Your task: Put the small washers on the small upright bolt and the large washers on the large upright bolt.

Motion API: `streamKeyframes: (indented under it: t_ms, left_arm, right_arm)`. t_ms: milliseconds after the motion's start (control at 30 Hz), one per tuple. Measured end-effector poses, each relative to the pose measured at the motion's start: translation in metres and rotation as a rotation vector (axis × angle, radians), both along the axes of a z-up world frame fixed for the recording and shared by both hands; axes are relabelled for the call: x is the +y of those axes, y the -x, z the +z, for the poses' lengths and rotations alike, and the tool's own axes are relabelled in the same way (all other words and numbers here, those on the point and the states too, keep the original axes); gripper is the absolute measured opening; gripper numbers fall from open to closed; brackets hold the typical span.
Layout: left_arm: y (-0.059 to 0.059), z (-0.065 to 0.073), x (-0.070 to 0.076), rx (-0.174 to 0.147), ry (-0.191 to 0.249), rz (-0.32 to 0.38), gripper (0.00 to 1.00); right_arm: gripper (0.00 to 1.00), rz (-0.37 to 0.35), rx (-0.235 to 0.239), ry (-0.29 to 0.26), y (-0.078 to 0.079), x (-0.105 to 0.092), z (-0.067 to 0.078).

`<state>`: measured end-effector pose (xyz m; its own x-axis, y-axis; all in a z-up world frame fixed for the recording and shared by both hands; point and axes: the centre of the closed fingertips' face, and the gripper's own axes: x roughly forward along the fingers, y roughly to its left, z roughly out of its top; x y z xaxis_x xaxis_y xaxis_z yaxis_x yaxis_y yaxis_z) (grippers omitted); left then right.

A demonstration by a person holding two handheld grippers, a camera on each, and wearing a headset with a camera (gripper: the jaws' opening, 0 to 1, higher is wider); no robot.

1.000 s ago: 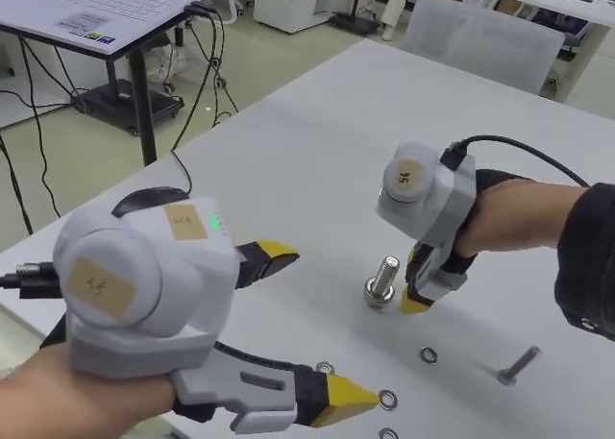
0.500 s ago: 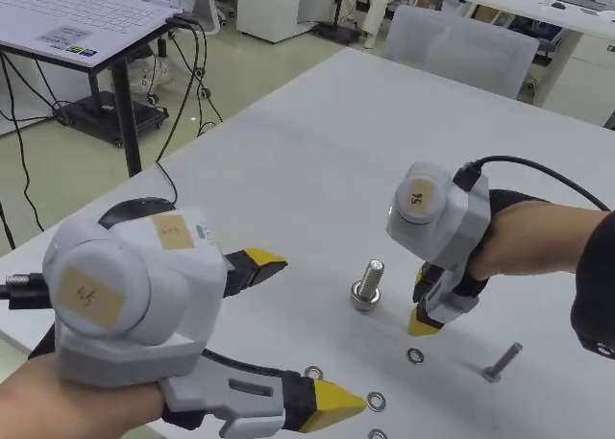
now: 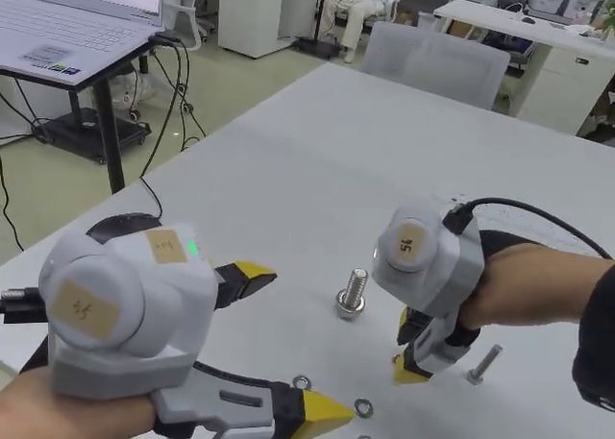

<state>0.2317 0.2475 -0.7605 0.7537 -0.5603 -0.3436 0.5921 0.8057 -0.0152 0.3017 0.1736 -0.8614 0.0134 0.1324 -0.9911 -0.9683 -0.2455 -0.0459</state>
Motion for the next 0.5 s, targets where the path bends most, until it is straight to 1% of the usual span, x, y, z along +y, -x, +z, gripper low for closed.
streamKeyframes:
  t_ms: [133, 200, 333, 500]
  left_arm:
    - [0.001, 0.001, 0.001, -0.004, -0.001, -0.002, 0.83]
    - [0.002, 0.001, 0.001, -0.007, -0.002, -0.004, 0.83]
    - [0.004, 0.002, 0.000, -0.011, -0.004, -0.007, 0.83]
    - [0.006, 0.003, -0.001, -0.012, -0.005, -0.013, 0.83]
  right_arm:
    - [0.27, 0.001, 0.007, 0.002, 0.010, 0.000, -0.002]
    - [0.27, 0.004, 0.013, 0.003, 0.017, 0.000, -0.003]
    - [0.26, 0.012, 0.025, -0.001, 0.030, 0.003, -0.005]
    - [0.26, 0.023, 0.037, -0.003, 0.043, 0.006, -0.008]
